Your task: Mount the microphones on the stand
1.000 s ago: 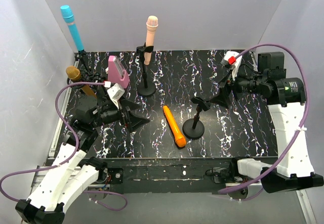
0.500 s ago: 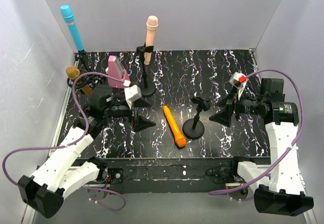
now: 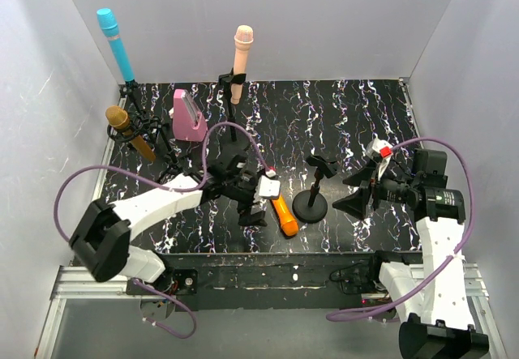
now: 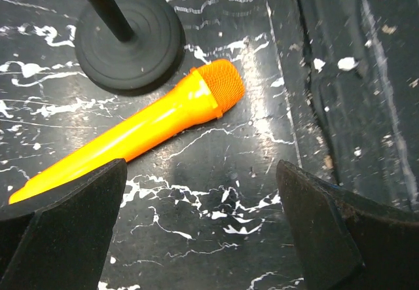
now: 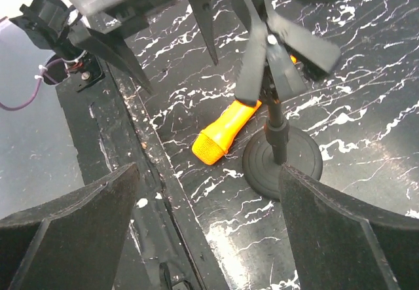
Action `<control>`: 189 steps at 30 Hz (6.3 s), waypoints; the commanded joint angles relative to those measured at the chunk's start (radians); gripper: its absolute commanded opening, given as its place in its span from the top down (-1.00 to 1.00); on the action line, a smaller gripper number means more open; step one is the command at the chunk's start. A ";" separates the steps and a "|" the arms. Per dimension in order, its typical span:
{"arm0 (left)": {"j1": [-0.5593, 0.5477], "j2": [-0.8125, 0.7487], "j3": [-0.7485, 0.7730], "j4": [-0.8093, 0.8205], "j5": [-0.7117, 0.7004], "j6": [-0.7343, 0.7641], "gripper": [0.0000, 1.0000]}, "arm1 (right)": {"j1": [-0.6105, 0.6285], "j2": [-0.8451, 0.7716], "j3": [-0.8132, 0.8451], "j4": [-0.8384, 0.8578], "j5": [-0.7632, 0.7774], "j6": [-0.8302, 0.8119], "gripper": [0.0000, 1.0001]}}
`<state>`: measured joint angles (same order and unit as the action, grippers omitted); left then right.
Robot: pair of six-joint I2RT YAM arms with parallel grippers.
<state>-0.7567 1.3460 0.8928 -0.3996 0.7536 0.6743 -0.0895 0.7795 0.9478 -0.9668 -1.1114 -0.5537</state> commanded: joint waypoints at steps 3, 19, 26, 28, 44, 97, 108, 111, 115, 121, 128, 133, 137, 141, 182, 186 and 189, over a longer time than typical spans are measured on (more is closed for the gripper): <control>-0.043 0.163 0.090 -0.047 -0.048 0.243 -0.96 | -0.070 -0.049 -0.119 0.177 -0.097 0.052 -0.86; -0.099 0.354 0.081 0.065 -0.118 0.326 -0.96 | -0.098 -0.080 -0.287 0.568 0.434 0.558 -0.73; -0.101 0.263 0.011 0.238 -0.180 0.315 -0.96 | -0.102 -0.072 -0.310 0.571 0.368 0.515 -0.74; -0.101 0.243 0.012 0.260 -0.177 0.311 -0.96 | -0.104 -0.071 -0.314 0.570 0.334 0.503 -0.73; -0.099 0.455 0.164 0.206 -0.154 0.372 -0.93 | -0.125 -0.074 -0.310 0.501 0.154 0.324 -0.83; -0.331 0.361 -0.018 0.252 -0.476 -0.127 0.56 | -0.147 -0.091 -0.299 0.479 0.136 0.299 -0.84; -0.303 0.010 -0.146 0.389 -0.612 -0.523 1.00 | -0.147 -0.065 -0.281 0.285 -0.068 0.018 -0.81; -0.294 -0.125 -0.153 0.393 -0.638 -0.626 1.00 | -0.147 -0.017 -0.239 0.040 -0.157 -0.381 -0.80; -0.283 -0.292 -0.134 0.442 -0.740 -0.729 1.00 | -0.141 0.056 -0.138 -0.204 -0.147 -0.844 -0.85; -0.254 -0.389 -0.059 0.567 -0.869 -0.745 1.00 | -0.099 0.204 0.090 -0.170 -0.150 -0.715 -0.83; -0.224 -0.311 0.078 0.653 -0.881 -0.679 1.00 | 0.025 0.236 0.134 0.055 -0.087 -0.485 -0.83; -0.201 -0.265 0.093 0.764 -0.824 -0.679 1.00 | 0.088 0.274 0.163 0.091 -0.050 -0.443 -0.82; -0.196 -0.236 0.103 0.821 -0.775 -0.682 1.00 | 0.114 0.313 0.189 0.092 -0.045 -0.433 -0.82; -0.185 -0.191 0.124 0.866 -0.708 -0.697 1.00 | 0.140 0.328 0.201 0.074 -0.064 -0.460 -0.79; -0.167 0.269 0.137 1.484 -0.384 -1.030 1.00 | 0.183 0.386 0.233 -0.066 -0.163 -0.493 0.88; -0.167 0.265 0.109 1.507 -0.372 -1.056 1.00 | 0.181 0.383 0.229 -0.058 -0.185 -0.466 0.97; -0.167 0.262 0.095 1.515 -0.367 -1.068 1.00 | 0.181 0.377 0.220 -0.046 -0.195 -0.454 0.97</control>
<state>-0.9192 1.6169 1.0111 1.0874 0.3500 -0.3576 0.0902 1.1671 1.1671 -1.0225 -1.2037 -1.0527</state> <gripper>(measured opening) 0.386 0.450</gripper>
